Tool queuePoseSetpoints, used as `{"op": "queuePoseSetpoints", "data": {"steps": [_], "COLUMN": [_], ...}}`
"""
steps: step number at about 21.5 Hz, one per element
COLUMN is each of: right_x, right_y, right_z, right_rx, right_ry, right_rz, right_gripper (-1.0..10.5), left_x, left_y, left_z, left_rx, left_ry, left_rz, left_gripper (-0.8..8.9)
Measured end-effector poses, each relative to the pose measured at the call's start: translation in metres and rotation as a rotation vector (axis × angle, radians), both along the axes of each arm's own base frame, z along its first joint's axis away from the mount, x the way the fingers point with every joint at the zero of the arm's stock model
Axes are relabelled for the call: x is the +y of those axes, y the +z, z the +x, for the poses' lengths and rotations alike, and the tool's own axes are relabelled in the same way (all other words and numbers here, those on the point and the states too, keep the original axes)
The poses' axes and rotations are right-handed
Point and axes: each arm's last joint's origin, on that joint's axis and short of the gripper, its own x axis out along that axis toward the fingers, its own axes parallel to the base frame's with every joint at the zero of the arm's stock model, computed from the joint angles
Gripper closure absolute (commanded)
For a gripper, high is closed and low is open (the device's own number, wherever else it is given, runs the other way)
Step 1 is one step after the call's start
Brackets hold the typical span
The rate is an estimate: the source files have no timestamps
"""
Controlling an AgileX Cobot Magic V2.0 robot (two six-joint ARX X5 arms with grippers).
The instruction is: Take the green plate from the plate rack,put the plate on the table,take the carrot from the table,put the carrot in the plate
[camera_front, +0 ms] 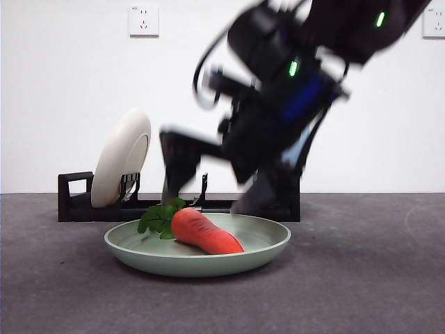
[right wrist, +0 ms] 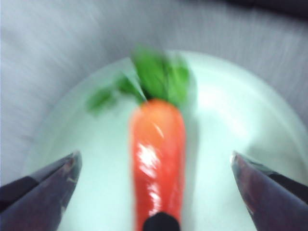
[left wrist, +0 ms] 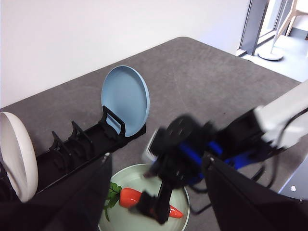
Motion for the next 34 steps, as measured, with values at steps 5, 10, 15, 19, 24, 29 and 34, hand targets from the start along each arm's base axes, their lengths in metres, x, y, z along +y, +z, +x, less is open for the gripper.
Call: {"op": "queuePoseSetpoints", "data": {"steps": [5,10,15,19,24,29,34], "right_x": [-0.037,-0.096,-0.124,-0.135,-0.141,-0.141,-0.141], "right_y": [0.074,0.119,0.127,0.132,0.136,0.136,0.136], "right_z": [-0.040,-0.107,-0.137,-0.149,-0.154,-0.154,-0.154], "right_rx": [0.012,0.155,0.219,0.216,0.190,0.190,0.189], "right_ry": [0.019,0.107,0.104,0.104,0.106,0.105,0.105], "right_rz": [0.007,-0.035,-0.089,-0.087,-0.065,-0.064,-0.064], "right_gripper": [4.1,4.2,5.1,7.7,9.6,9.4,9.4], "left_x": [0.002,0.006,0.007,0.007,0.009,0.010,0.010], "left_y": [-0.005,-0.015,-0.019,-0.021,-0.025,-0.025,-0.025], "left_z": [-0.001,-0.003,-0.006,-0.008,-0.009,-0.009,-0.009], "left_rx": [0.028,0.079,0.137,0.166,0.188,0.192,0.193], "left_ry": [0.000,-0.003,-0.081,-0.115,-0.114,-0.114,-0.113], "left_rz": [0.055,0.152,0.179,0.195,0.231,0.238,0.238], "left_gripper": [4.98,4.99,5.04,6.20,8.22,8.17,8.17]}}
